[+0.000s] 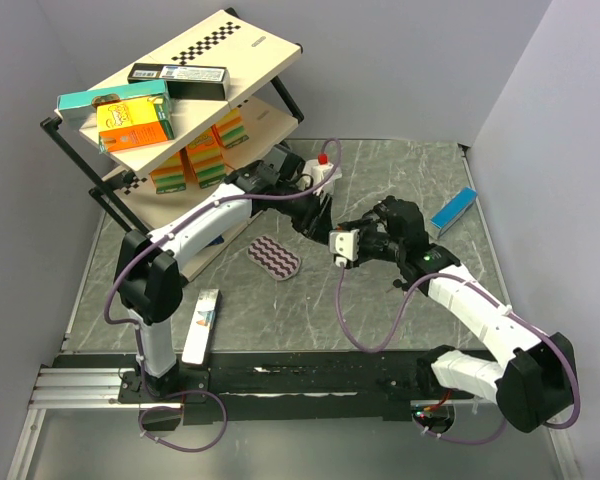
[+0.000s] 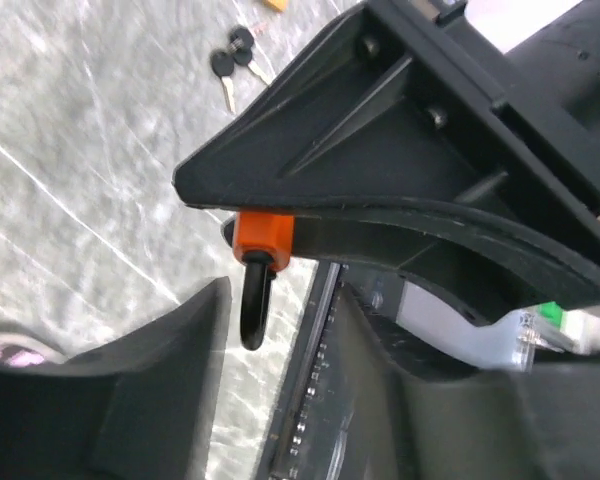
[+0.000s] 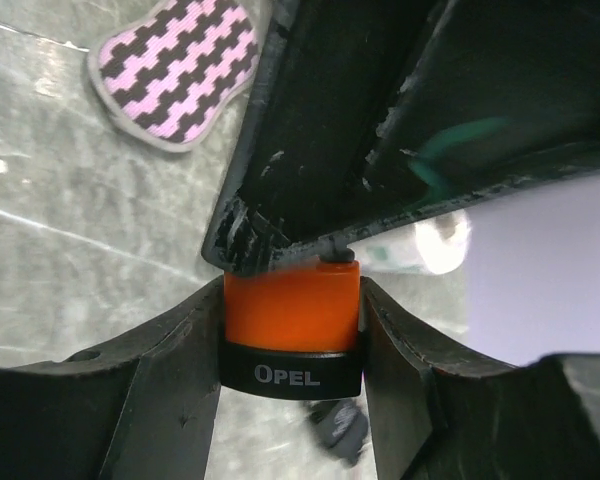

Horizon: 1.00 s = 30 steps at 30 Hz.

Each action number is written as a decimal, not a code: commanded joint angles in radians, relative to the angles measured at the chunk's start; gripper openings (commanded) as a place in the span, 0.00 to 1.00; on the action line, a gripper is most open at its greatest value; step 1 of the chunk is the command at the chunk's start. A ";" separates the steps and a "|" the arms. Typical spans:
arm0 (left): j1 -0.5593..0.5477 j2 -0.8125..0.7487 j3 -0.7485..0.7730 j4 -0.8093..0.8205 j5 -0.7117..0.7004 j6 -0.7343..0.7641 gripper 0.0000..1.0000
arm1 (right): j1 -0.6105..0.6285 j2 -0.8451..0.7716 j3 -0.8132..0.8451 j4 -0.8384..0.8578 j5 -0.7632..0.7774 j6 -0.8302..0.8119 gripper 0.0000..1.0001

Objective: Lock with the key
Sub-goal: Place the lock at the center of the board.

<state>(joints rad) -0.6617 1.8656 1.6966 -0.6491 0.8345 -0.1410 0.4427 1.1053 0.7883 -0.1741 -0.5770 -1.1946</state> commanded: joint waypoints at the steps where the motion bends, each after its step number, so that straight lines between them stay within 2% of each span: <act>1: 0.019 -0.031 0.003 0.095 -0.032 -0.077 0.78 | 0.007 0.002 0.083 -0.048 0.038 0.140 0.00; 3: 0.054 -0.048 -0.014 0.109 -0.032 -0.088 0.87 | -0.009 -0.001 0.101 -0.105 0.049 0.225 0.00; 7: 0.111 -0.095 -0.072 0.173 -0.038 -0.123 0.93 | -0.041 -0.010 0.134 -0.205 0.051 0.407 0.00; 9: 0.137 -0.146 -0.130 0.219 -0.058 -0.144 0.99 | -0.059 -0.016 0.143 -0.231 0.057 0.539 0.00; 10: 0.142 -0.167 -0.149 0.268 -0.069 -0.149 0.97 | -0.067 -0.021 0.143 -0.244 0.075 0.584 0.00; 14: 0.162 -0.278 -0.248 0.371 -0.150 -0.167 0.96 | -0.099 -0.030 0.147 -0.295 0.127 0.870 0.00; 20: 0.185 -0.289 -0.255 0.373 -0.167 -0.178 0.96 | -0.105 0.030 0.147 -0.457 0.299 1.229 0.00; 26: 0.197 -0.240 -0.229 0.401 -0.141 -0.198 0.96 | -0.110 0.086 0.069 -0.447 0.437 1.386 0.00; 30: 0.198 -0.194 -0.173 0.345 -0.138 -0.174 0.96 | -0.113 0.161 0.045 -0.420 0.503 1.420 0.00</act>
<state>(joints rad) -0.4641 1.6321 1.4528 -0.3000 0.6865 -0.3172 0.3374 1.2194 0.8444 -0.6201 -0.1856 0.0944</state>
